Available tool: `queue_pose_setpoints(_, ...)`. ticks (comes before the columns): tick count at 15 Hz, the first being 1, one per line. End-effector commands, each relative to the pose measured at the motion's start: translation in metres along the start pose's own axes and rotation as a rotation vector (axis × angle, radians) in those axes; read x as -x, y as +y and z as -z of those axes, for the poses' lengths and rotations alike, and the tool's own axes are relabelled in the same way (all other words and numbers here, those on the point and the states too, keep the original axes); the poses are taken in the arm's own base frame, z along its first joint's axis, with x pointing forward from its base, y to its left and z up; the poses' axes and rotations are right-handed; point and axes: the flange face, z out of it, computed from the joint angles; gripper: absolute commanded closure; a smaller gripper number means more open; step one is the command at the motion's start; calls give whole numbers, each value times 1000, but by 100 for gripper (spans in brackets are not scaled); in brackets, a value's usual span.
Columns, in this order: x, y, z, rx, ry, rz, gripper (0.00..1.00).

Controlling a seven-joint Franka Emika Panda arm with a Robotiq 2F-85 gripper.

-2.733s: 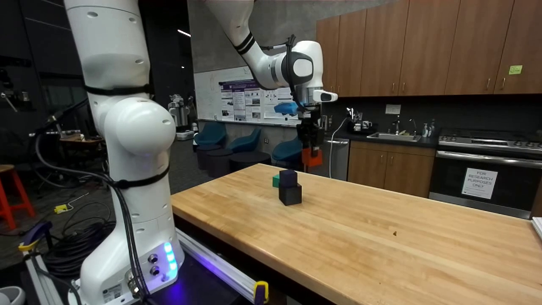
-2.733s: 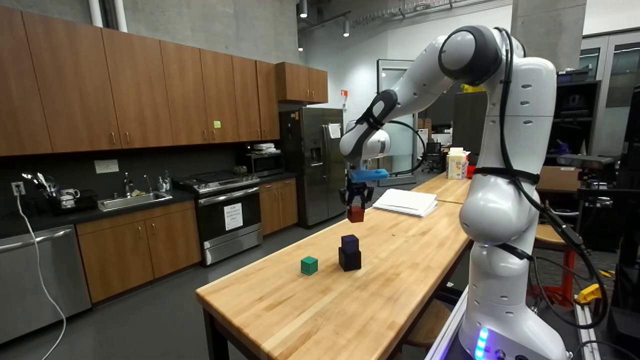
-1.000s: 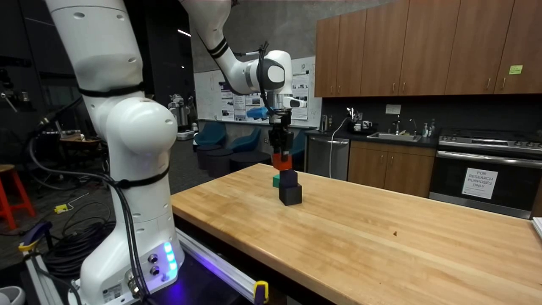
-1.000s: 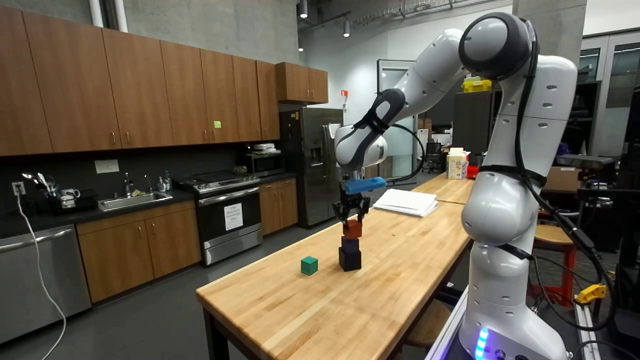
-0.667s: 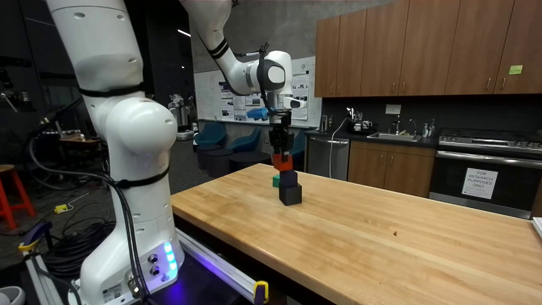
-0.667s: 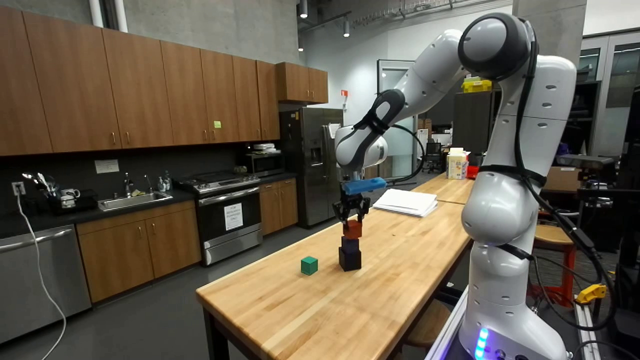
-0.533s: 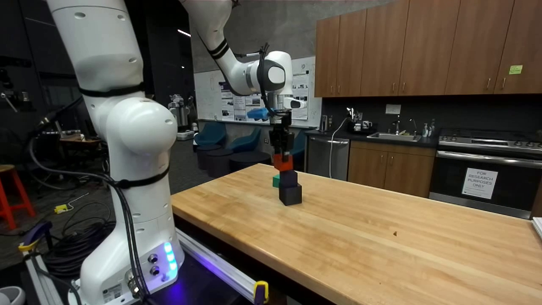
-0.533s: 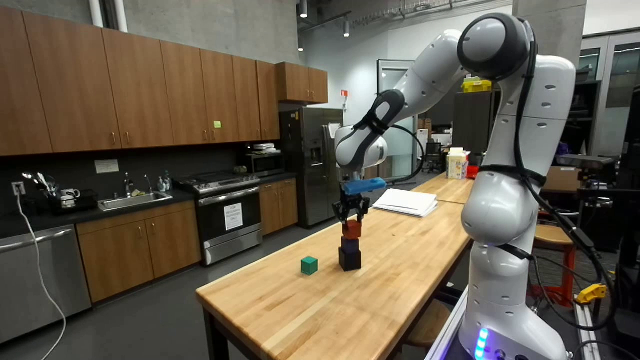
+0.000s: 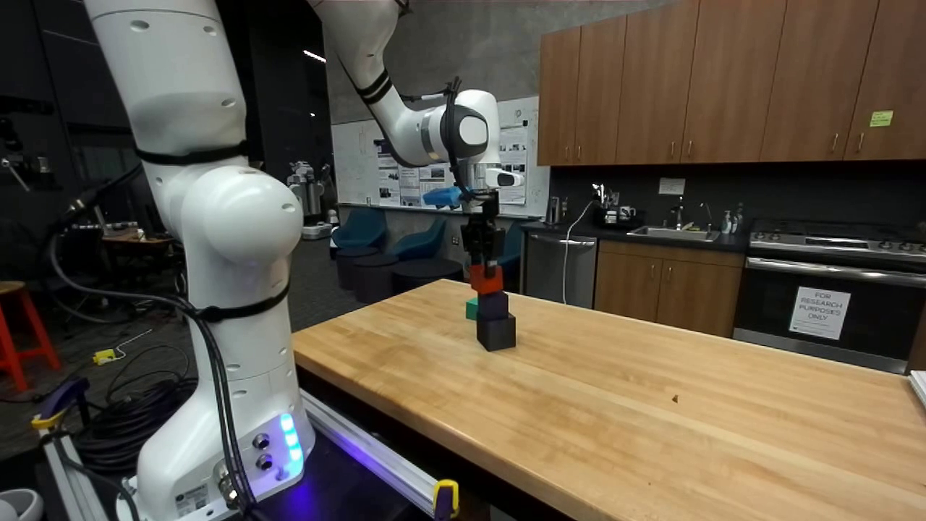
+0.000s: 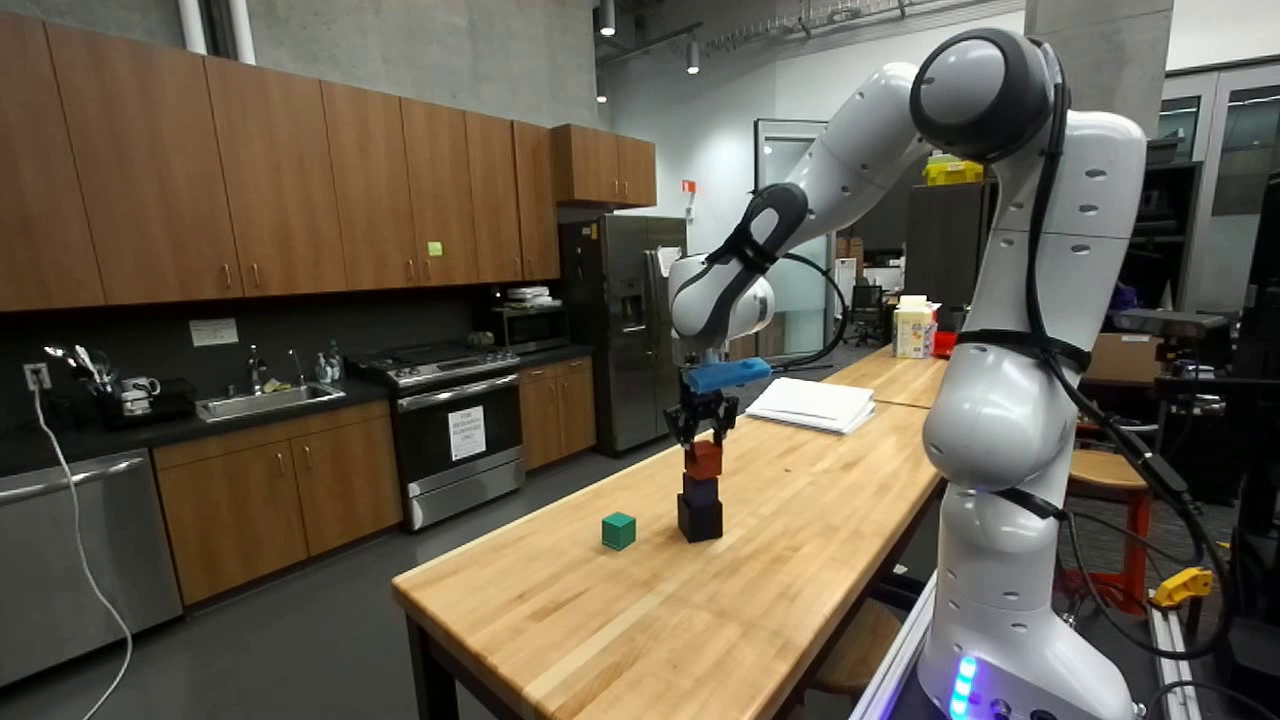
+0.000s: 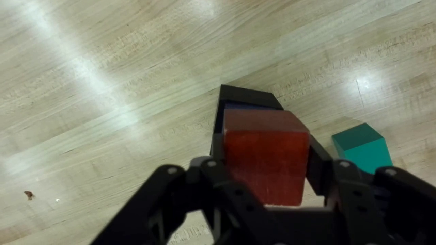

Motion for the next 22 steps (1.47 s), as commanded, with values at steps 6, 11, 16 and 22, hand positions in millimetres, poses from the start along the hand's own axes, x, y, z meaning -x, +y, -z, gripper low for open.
queue_pose_setpoints(6, -3, -3, -11, 15, 11, 3, 70)
queue_pose_setpoints(11, -4, -3, -8, 12, 26, 0, 70)
queue_pose_setpoints(16, -5, -2, -8, 11, 22, -10, 70)
queue_pose_setpoints(22, -6, -1, -8, 3, 10, -37, 70)
